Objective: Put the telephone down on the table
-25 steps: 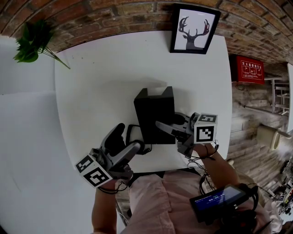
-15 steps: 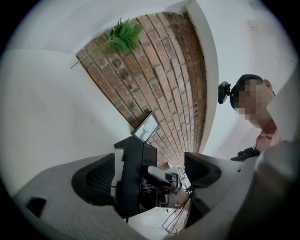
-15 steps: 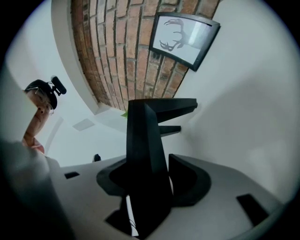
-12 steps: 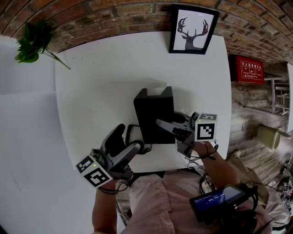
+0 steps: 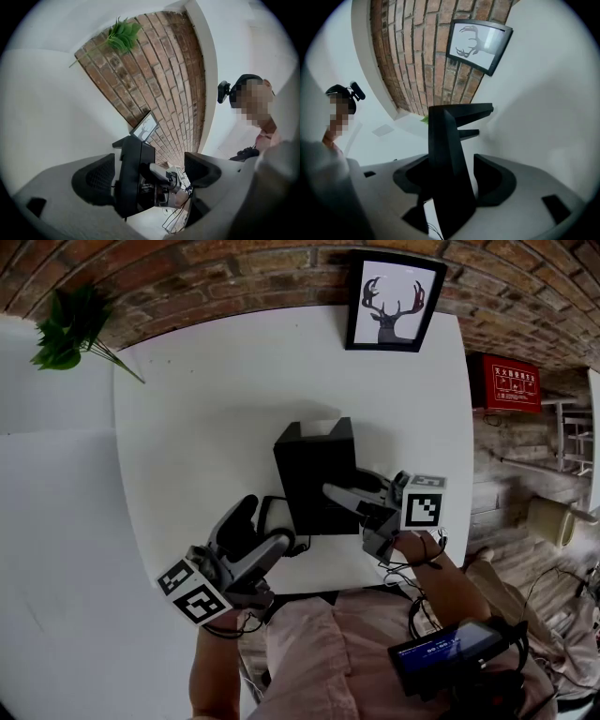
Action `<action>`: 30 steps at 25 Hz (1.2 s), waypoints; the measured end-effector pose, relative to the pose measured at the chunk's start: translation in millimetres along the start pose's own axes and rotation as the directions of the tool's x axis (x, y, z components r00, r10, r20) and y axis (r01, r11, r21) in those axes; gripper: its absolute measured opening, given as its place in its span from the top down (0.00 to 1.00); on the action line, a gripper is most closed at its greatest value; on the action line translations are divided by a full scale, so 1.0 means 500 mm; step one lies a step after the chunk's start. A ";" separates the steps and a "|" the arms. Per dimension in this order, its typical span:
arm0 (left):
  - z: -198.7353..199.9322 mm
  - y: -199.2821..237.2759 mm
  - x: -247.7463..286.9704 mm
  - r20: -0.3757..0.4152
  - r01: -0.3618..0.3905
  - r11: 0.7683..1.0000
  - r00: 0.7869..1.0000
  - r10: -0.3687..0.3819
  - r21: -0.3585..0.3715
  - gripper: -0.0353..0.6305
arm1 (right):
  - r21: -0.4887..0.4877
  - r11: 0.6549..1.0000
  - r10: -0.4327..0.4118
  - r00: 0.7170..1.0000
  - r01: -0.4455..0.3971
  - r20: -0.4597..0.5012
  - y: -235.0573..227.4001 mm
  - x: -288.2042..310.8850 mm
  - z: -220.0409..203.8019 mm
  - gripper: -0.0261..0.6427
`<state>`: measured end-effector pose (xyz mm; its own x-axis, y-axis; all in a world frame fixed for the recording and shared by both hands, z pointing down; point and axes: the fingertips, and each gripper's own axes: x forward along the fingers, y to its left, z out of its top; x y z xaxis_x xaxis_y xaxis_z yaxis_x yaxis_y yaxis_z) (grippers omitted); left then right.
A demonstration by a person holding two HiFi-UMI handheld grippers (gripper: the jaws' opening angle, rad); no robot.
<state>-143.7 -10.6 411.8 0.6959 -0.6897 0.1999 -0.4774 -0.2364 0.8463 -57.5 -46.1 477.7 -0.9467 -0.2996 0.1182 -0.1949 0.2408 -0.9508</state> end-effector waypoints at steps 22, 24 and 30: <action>-0.008 -0.004 0.007 -0.008 0.018 1.000 1.000 -0.018 0.001 0.24 | 0.015 0.999 0.036 0.984 -0.039 0.175 0.003 -0.035 0.035 0.43; -0.008 -0.005 0.007 -0.009 0.018 1.000 1.000 -0.018 0.001 0.24 | 0.002 0.999 0.038 0.983 -0.039 0.179 0.005 -0.036 0.037 0.44; -0.011 -0.007 0.008 -0.012 0.020 1.000 1.000 -0.020 0.003 0.24 | -0.167 0.985 -0.016 0.987 0.044 0.161 0.016 -0.037 0.026 0.43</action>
<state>-136.6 -9.0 412.4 0.7119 -0.6765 0.1888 -0.4646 -0.2521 0.8489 -38.3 -50.8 464.3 -0.8896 -0.4485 0.0861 -0.2764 0.3785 -0.8834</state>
